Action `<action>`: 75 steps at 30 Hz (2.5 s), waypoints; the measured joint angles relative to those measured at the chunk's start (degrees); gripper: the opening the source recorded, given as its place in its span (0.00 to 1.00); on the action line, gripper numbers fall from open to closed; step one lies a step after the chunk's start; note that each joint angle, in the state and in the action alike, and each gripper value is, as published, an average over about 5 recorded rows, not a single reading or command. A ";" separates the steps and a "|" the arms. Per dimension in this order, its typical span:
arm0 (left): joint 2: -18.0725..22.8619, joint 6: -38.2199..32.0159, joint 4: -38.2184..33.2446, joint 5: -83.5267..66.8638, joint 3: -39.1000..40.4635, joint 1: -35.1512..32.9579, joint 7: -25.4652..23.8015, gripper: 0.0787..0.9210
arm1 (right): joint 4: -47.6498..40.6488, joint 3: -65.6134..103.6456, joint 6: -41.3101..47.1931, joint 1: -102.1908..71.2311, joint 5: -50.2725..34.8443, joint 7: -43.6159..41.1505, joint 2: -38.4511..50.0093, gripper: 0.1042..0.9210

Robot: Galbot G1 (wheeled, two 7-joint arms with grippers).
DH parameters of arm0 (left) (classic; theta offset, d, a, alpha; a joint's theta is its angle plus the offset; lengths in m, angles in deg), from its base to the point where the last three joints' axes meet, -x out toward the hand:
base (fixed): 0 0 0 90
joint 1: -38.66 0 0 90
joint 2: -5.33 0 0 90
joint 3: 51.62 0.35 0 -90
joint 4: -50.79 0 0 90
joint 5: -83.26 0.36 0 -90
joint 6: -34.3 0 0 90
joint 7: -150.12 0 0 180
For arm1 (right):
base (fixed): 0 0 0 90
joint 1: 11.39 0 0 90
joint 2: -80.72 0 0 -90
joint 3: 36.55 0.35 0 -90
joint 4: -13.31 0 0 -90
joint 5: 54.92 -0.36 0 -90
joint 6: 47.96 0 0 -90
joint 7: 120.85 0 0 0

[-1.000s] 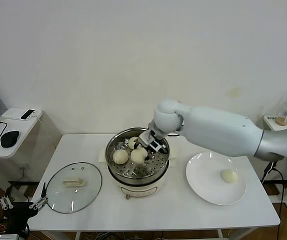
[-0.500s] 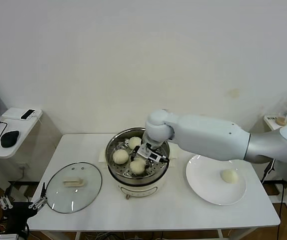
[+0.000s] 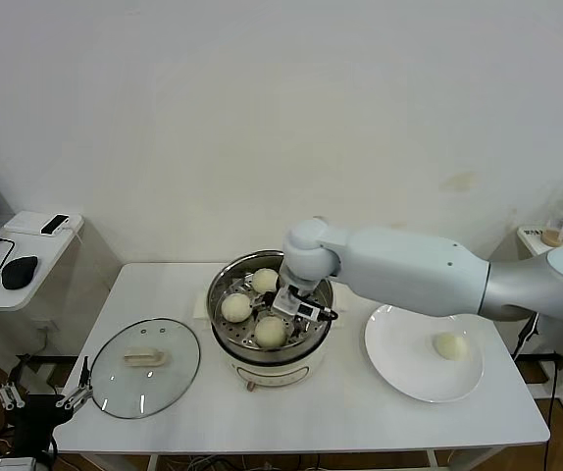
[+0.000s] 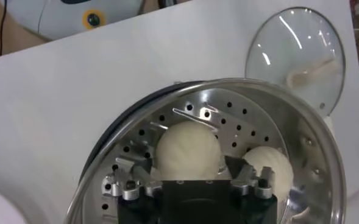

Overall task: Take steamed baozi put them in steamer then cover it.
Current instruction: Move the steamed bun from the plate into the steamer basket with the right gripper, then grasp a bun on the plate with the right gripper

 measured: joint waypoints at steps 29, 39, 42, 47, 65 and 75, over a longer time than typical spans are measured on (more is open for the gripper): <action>-2.66 0.32 0.44 -0.77 1.35 1.33 -0.59 0.88 | 6.05 10.98 21.92 -1.51 -7.15 -0.61 26.01 0.88; -4.18 0.81 0.85 -0.79 2.42 1.85 -0.85 0.88 | 4.85 25.38 22.25 -19.68 -1.88 -1.85 37.74 0.88; -4.22 0.81 0.98 -0.67 2.81 1.83 -0.85 0.88 | 3.34 30.33 21.34 -25.59 0.43 -2.16 39.21 0.88; -4.26 0.85 0.86 -0.44 3.13 1.68 -0.86 0.88 | 0.26 37.44 19.67 -33.82 3.93 -2.10 40.09 0.88; -3.44 0.97 0.28 -0.19 2.15 0.52 -0.86 0.88 | -13.83 45.79 15.88 -42.40 12.55 -0.09 32.48 0.88; -3.29 0.97 0.46 -0.01 2.11 0.61 -0.85 0.88 | -19.04 45.81 15.73 -41.84 13.94 0.36 28.24 0.82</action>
